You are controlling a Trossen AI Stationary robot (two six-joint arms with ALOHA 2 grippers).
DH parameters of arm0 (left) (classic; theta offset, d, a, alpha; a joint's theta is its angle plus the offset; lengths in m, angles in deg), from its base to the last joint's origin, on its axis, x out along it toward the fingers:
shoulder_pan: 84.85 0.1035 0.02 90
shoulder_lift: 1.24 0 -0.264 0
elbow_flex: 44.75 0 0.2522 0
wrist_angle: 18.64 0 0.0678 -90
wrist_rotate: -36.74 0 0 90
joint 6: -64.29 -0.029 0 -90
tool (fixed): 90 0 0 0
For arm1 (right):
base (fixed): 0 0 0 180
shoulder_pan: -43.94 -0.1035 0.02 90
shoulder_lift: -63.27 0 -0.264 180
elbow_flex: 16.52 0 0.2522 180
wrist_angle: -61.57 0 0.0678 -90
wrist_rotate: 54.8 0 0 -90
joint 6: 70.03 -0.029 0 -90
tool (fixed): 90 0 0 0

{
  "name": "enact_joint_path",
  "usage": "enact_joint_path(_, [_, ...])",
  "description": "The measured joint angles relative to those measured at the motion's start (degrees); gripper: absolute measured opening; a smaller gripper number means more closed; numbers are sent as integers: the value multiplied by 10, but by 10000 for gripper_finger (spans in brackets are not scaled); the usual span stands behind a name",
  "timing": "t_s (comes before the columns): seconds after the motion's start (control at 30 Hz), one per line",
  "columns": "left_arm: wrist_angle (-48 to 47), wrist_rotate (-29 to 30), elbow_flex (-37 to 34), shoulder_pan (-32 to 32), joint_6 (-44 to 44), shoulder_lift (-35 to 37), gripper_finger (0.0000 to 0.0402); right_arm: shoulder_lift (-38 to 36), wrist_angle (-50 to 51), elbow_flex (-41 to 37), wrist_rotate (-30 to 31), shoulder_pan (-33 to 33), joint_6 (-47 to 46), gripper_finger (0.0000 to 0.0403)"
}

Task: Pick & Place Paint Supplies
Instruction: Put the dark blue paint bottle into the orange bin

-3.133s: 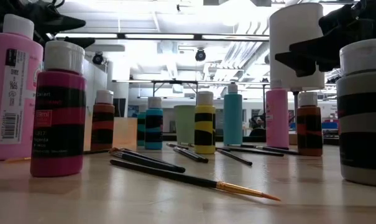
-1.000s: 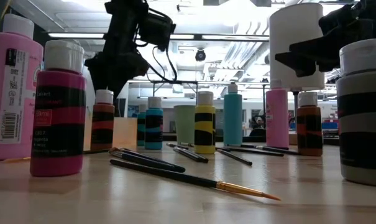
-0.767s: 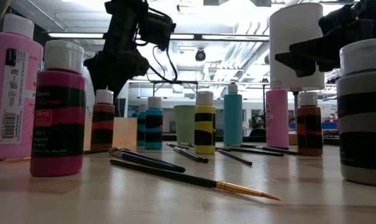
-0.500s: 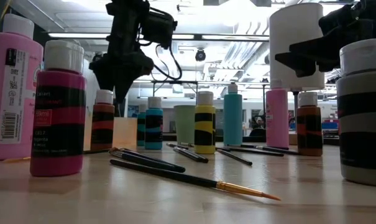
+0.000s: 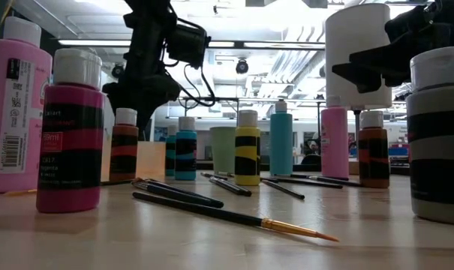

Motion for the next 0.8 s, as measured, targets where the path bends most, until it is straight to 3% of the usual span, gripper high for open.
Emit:
enact_joint_path(0.27, [-17,-9,0,0,0,0,244,0,0,0,0,0,0,286])
enact_joint_path(0.63, [-18,-26,1,0,-14,1,138,0,0,0,0,0,0,286])
enact_joint_path(0.8, [-19,-30,2,0,-15,1,118,0,0,0,0,0,0,286])
